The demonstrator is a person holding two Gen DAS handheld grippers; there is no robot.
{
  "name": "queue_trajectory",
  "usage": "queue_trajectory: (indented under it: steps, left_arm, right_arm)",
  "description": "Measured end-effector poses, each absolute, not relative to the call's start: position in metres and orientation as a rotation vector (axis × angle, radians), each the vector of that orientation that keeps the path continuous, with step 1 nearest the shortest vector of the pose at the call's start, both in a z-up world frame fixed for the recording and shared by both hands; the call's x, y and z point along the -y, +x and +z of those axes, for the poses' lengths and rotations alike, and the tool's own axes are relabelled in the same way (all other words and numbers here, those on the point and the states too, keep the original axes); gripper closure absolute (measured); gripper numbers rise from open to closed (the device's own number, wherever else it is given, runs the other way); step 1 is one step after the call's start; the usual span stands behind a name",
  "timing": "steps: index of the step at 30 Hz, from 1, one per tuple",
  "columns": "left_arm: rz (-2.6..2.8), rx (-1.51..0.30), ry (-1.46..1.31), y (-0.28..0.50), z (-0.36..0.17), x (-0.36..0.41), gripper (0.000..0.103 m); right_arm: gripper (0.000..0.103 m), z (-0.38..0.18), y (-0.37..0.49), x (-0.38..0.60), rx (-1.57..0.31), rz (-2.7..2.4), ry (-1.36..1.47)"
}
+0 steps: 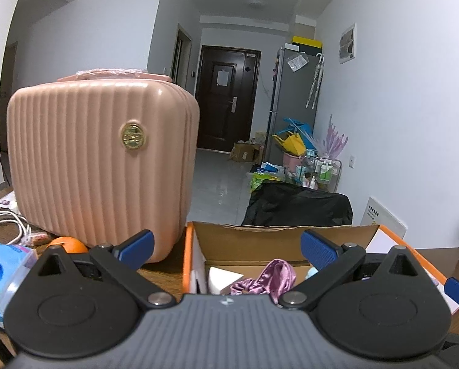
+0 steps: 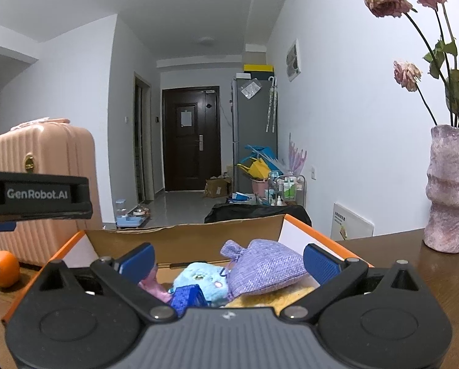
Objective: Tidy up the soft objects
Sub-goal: 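Move both tools back toward the pink sponge block and lavender towel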
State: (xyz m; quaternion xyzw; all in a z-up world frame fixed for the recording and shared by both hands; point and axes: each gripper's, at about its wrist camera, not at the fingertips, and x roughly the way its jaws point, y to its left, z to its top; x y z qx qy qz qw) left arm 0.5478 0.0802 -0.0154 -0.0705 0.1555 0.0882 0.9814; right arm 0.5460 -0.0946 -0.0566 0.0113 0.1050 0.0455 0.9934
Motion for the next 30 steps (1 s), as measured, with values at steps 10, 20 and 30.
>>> queue_trajectory:
  steps: [10, 20, 30]
  left_arm:
    - [0.193, -0.296, -0.121, 0.520, -0.016, -0.085, 0.000]
    - [0.188, -0.303, -0.110, 0.485, -0.020, -0.083, 0.000]
    - [0.203, -0.316, -0.121, 0.444, -0.020, -0.080, 0.000]
  right_arm:
    - [0.000, -0.058, 0.511, 0.090, -0.165, 0.131, -0.037]
    - [0.000, -0.057, 0.472, 0.100, -0.153, 0.142, -0.062]
    - [0.000, -0.056, 0.429, 0.124, -0.145, 0.135, -0.076]
